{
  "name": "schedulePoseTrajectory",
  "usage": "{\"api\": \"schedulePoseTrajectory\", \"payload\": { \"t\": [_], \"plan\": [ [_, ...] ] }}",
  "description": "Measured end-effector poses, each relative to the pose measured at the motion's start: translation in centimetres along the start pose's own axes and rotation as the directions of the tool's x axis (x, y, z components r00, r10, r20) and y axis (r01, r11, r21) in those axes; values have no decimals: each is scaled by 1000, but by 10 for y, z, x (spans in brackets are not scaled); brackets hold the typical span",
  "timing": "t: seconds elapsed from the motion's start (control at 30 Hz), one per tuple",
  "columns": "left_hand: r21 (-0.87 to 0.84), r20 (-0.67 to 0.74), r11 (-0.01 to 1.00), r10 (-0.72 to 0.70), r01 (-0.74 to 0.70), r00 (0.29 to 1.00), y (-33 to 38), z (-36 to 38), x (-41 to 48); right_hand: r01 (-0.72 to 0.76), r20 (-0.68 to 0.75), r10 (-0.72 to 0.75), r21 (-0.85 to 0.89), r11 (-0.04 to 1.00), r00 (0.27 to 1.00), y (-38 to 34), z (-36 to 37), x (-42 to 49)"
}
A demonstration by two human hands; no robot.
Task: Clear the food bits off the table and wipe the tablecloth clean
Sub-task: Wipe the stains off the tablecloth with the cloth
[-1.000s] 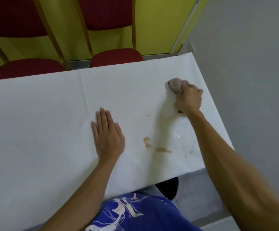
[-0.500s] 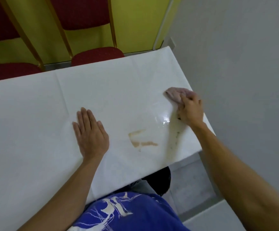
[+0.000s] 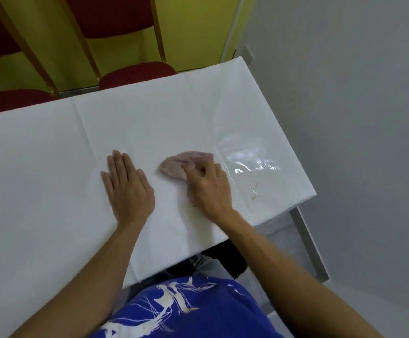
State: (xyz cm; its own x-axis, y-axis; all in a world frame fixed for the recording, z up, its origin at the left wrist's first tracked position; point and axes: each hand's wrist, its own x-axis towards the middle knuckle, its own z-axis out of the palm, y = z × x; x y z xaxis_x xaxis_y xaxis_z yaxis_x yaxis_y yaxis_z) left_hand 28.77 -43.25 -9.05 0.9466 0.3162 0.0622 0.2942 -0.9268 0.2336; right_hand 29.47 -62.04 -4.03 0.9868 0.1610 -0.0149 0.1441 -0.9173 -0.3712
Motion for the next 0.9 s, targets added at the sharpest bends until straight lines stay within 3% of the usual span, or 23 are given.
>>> {"api": "schedulePoseTrajectory", "payload": {
  "t": [0.1, 0.2, 0.27, 0.37, 0.47, 0.57, 0.73, 0.83, 0.9],
  "plan": [
    [-18, 3, 1000, -3, 3, 1000, 1, 0, -1, -96, -105, 86, -94, 991, 991, 79, -28, 12],
    [-18, 16, 1000, -4, 4, 1000, 2, 1, 1, -395, -205, 375, -67, 916, 904, 162, -64, 17],
    [-23, 25, 1000, -5, 5, 1000, 1, 3, 2, -487, -179, 479, 2, 873, 859, 167, -72, 18],
    [-61, 52, 998, -7, 10, 999, -1, 4, 4, -406, -157, 393, -58, 912, 906, 97, -61, 12],
    [-88, 57, 996, -12, 17, 998, -1, 5, 5, -202, -83, 199, -30, 979, 977, -4, -18, -31],
    [-93, 43, 996, 20, -16, 999, -4, 4, 3, -70, 16, 71, -59, 996, 997, -60, 25, -78],
    [-99, 8, 995, 33, -32, 999, -5, 2, 1, -49, 9, 50, -137, 989, 999, -15, 13, -70],
    [-98, 29, 995, 24, -21, 999, -3, 0, 1, -218, -76, 208, -172, 961, 975, 49, -7, -65],
    [-94, 39, 995, 20, -17, 999, -3, 0, 1, -404, -170, 378, -157, 901, 910, 103, -26, -65]
  ]
}}
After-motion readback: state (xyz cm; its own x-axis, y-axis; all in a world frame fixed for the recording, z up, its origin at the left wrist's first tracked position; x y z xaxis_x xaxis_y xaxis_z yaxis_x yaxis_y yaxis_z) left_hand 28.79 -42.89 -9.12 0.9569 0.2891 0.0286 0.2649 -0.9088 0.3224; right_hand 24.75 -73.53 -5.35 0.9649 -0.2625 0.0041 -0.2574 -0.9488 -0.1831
